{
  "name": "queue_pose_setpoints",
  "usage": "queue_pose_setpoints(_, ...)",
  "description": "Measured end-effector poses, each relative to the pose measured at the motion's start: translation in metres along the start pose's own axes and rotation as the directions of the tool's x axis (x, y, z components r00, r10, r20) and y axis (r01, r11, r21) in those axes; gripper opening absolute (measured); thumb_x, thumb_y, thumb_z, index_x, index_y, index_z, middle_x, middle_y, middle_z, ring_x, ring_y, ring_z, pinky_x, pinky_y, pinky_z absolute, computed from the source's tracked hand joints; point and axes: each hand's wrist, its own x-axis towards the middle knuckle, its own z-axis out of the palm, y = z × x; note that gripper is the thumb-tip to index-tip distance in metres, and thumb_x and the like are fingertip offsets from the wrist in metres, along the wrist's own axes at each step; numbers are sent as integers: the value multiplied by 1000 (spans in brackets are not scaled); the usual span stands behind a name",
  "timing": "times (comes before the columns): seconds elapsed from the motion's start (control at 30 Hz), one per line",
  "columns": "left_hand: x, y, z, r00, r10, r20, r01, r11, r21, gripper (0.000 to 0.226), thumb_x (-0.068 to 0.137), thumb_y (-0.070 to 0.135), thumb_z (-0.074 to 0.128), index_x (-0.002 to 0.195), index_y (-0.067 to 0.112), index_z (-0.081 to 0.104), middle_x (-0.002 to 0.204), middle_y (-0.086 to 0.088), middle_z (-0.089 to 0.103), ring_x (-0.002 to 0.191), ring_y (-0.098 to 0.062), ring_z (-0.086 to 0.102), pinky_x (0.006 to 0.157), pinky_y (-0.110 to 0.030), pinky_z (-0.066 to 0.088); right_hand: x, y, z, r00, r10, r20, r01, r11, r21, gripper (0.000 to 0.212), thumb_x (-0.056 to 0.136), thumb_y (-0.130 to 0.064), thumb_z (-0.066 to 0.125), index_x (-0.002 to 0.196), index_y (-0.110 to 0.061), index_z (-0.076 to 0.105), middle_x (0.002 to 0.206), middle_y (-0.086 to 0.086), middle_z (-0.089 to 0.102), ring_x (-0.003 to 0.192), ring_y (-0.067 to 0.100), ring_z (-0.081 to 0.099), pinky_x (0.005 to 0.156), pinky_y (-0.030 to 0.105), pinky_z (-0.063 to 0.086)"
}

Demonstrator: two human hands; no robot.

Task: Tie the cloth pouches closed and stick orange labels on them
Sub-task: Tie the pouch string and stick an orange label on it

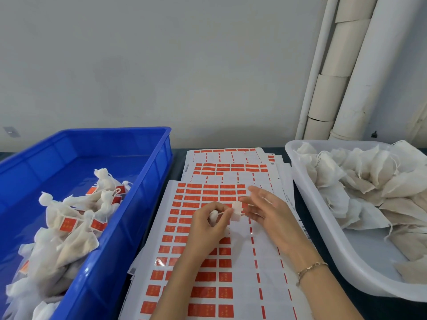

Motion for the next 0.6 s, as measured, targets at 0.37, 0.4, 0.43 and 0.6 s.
queue_pose_setpoints(0.37,1,0,-1,1000,-13,24,14,999,-33,7,88,24,66,82,22,67,77,8,67,77,-7,64,61,-10,50,-1,5,-2,1000,-18,-24,10,953,-303,19,78,-26,78,93,-32,68,84,-22,71,80,-12,63,57,6,42)
queue_pose_setpoints(0.4,1,0,-1,999,-9,35,10,999,-40,7,88,25,66,82,22,68,76,10,67,77,-7,64,62,-10,49,-1,5,-2,999,-23,-25,14,954,-298,17,79,-24,77,92,-31,69,85,-21,71,79,-11,64,55,5,44)
queue_pose_setpoints(0.43,2,0,-1,999,-3,49,6,999,-46,7,88,25,66,82,22,68,75,11,67,77,-6,64,62,-10,49,-1,5,-2,999,-29,-26,21,957,-289,17,79,-22,77,91,-31,69,85,-21,71,79,-10,64,55,5,45)
queue_pose_setpoints(0.6,1,2,-3,994,-12,106,23,994,-110,13,90,24,63,83,30,71,79,16,69,82,-5,64,66,-10,49,-1,6,-3,999,-47,-10,43,962,-269,16,80,-17,75,89,-29,70,83,-21,71,79,-7,66,57,6,48)
